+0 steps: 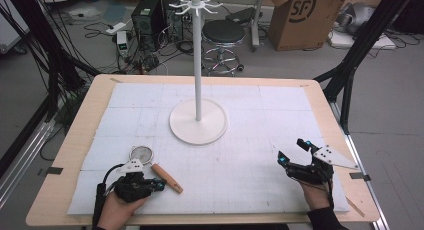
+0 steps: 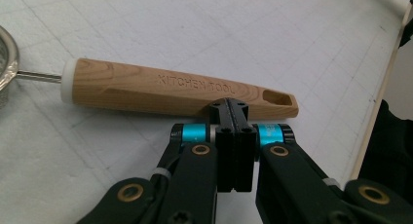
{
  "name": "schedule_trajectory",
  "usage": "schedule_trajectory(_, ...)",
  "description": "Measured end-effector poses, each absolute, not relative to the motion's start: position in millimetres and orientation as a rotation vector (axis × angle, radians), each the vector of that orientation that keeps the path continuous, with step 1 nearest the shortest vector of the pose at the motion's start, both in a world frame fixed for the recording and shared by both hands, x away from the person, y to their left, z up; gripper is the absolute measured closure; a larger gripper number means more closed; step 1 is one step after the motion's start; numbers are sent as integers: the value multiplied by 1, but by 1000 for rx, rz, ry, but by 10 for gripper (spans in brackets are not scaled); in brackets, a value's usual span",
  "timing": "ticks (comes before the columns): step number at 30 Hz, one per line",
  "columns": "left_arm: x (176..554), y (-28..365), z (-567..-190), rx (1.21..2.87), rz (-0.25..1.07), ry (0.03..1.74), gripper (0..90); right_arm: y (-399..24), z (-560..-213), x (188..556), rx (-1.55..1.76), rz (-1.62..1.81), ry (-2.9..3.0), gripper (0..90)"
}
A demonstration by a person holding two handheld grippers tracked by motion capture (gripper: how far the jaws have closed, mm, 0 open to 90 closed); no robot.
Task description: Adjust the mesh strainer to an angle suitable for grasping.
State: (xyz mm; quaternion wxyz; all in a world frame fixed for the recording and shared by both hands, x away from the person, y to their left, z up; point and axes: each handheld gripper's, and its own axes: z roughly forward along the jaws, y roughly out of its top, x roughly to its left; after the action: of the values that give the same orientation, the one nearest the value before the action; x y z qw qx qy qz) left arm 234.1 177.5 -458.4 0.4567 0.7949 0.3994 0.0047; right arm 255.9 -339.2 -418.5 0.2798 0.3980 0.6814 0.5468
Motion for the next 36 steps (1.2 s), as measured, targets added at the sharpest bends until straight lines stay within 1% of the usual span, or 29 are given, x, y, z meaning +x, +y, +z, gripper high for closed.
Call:
schedule_trajectory(9,242,162,-458,1964,7,967,900,-336,-426,267,1144,1485,1952,129)
schedule_trajectory(18,250,150,-458,1985,20,974,900,-336,-426,269,1166,1515,1958,126)
schedule_trajectory(36,287,113,-458,1993,37,998,900,-336,-426,269,1163,1528,1952,126)
